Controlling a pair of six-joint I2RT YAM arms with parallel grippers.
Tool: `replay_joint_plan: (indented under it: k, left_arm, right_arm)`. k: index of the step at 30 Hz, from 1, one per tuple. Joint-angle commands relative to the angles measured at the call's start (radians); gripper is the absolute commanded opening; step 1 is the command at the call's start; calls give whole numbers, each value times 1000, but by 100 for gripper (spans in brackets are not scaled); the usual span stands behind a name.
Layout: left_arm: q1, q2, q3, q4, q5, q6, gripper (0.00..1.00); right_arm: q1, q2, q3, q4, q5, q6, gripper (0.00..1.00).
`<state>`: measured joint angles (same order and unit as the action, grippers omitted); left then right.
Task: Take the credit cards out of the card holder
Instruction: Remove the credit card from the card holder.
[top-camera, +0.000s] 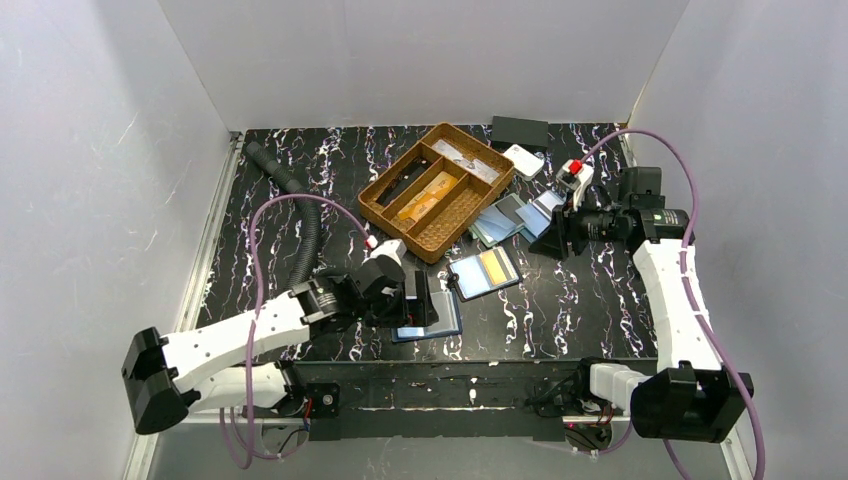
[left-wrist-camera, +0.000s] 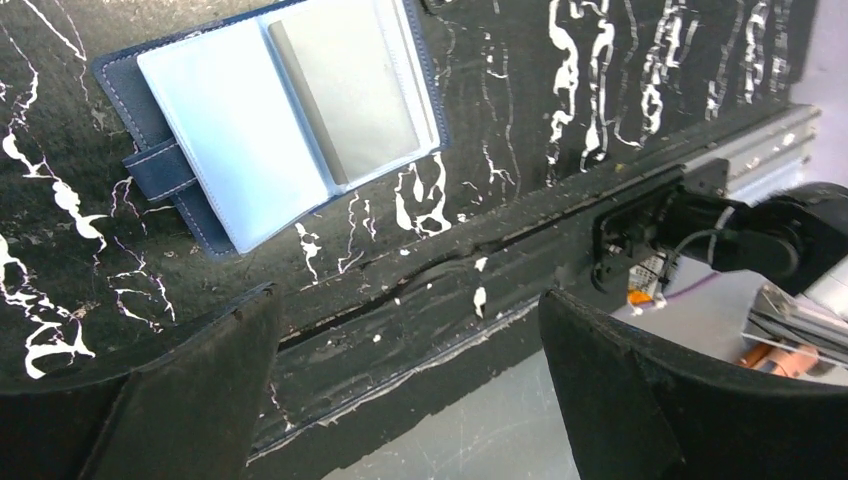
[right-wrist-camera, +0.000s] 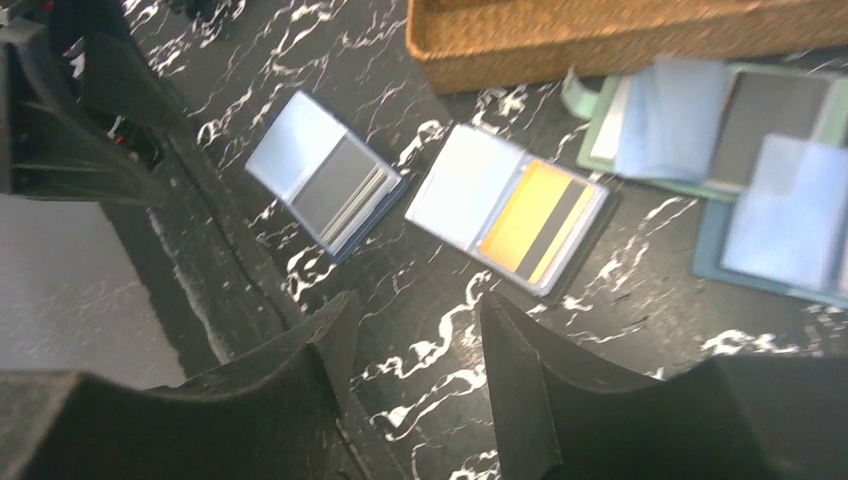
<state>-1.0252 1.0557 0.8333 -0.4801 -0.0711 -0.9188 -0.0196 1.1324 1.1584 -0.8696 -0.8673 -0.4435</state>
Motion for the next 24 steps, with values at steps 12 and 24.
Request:
replay_joint_plan:
  k: [12, 24]
  left_arm:
    - [-180, 474, 298, -225, -321, -235, 92]
    - [-104, 663, 342, -143, -320, -131, 57]
  right_arm:
    - [-5, 12, -120, 24, -88, -21, 59]
    - [-5, 32, -363, 303, -222, -63, 59]
